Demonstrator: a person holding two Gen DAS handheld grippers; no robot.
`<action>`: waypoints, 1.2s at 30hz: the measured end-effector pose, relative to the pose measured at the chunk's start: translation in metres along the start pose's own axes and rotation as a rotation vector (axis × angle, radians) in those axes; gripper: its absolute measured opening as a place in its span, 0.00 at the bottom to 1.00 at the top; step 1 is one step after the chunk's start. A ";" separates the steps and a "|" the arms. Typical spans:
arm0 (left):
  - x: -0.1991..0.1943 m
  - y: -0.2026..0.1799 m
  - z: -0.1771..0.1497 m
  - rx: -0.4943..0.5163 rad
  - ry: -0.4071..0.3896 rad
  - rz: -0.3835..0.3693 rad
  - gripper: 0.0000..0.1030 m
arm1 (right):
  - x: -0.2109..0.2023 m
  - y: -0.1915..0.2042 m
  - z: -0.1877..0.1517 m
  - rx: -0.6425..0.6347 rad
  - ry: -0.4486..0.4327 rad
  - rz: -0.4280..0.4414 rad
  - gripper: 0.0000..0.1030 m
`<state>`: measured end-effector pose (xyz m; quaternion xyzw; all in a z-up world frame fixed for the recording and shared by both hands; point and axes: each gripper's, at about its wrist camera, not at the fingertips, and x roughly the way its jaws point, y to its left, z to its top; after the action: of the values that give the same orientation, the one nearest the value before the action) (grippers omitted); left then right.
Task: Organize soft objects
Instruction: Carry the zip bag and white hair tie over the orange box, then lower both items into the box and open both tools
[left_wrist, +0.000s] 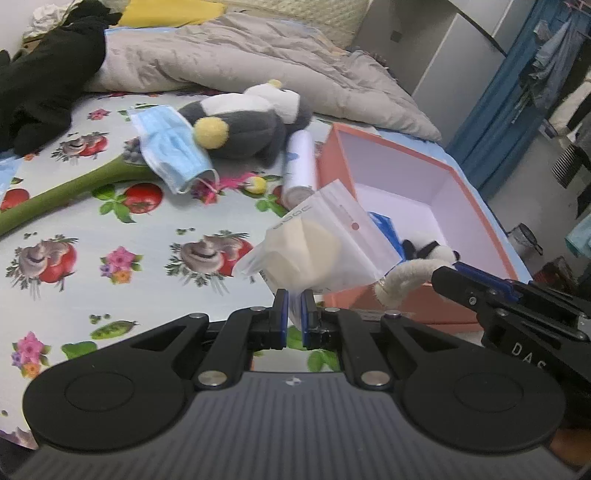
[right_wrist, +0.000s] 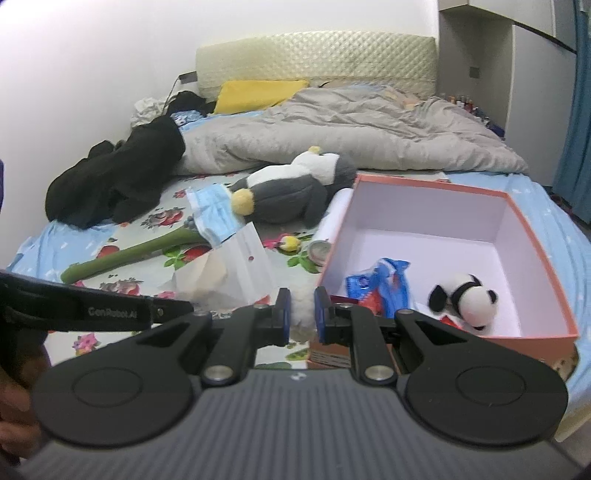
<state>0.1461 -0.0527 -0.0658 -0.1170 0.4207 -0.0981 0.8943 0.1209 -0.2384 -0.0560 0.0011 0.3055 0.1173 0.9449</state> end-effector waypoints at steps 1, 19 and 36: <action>-0.001 -0.005 -0.001 0.006 0.002 -0.009 0.08 | -0.004 -0.003 -0.001 0.006 -0.003 -0.007 0.17; 0.012 -0.078 0.020 0.082 0.009 -0.114 0.08 | -0.032 -0.066 -0.002 0.112 -0.050 -0.105 0.17; 0.113 -0.110 0.076 0.115 0.112 -0.098 0.08 | 0.037 -0.140 0.012 0.180 0.011 -0.147 0.17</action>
<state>0.2671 -0.1794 -0.0696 -0.0801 0.4576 -0.1720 0.8687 0.1878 -0.3655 -0.0780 0.0630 0.3191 0.0199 0.9454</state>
